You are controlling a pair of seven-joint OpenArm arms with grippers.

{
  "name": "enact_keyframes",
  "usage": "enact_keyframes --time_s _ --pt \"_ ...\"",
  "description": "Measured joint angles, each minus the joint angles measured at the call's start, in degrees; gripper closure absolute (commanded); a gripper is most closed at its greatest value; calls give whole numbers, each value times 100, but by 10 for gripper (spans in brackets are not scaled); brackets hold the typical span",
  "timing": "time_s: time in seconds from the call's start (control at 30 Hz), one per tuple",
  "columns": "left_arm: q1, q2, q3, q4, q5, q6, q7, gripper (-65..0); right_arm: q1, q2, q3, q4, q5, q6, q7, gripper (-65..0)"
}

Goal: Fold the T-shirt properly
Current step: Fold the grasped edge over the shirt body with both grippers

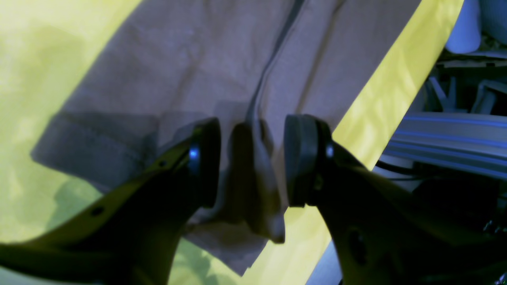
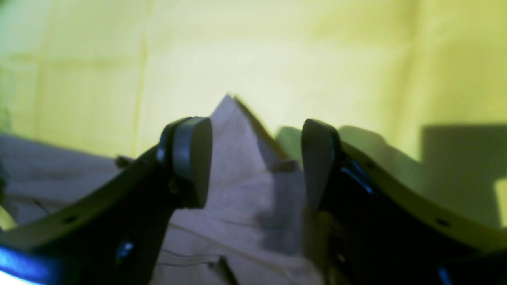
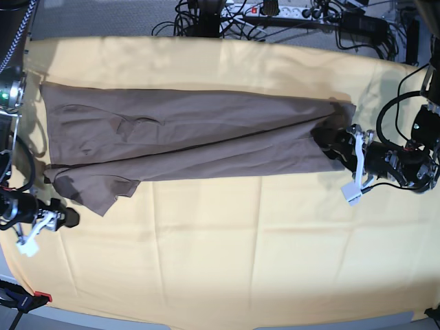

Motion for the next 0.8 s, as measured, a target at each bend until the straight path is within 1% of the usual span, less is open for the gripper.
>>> enact_keyframes --time_s 0.03,0.1,0.17,0.23,0.27,0.37,0.4,0.43,0.5,0.6,0.7,0.8 --pt "0 2 0 0 0 0 -31 -284 -35 -125 0 0 -280 4 105 -377" --pt "0 11 0 0 4 0 -37 -284 -127 -337 -2 -2 -966 55 564 -377" --pt "0 11 0 0 4 0 -39 -284 -184 -450 -7 -2 -1812 9 1091 -377" --pt "0 11 0 0 7 0 -39 -284 -245 -446 -4 -2 -2229 2 1427 -377" --pt "0 13 0 0 4 -2 -39 -284 -282 -442 -2 -2 -2262 2 1478 -377" --pt "0 13 0 -2 4 0 -42 -284 -393 -466 0 4 -2205 7 1569 -372" --pt "0 13 0 -4 4 0 -39 -284 -422 -470 0 9 -2203 13 1589 -352" --pt "0 11 0 -4 7 0 -39 -284 -444 -483 0 11 -2194 33 1604 -315" --pt "0 13 0 -4 4 0 -42 -284 -494 -494 7 13 -2083 -7 1624 -199" --pt "0 13 0 -4 2 0 -125 -284 -520 -498 4 13 -1526 0 1292 -1" --pt "0 11 0 -4 7 0 -122 -284 -446 -498 4 2 -1023 -4 802 0" --pt "0 13 0 -4 -2 0 -127 -284 -256 -525 0 -2 -348 0 199 0"
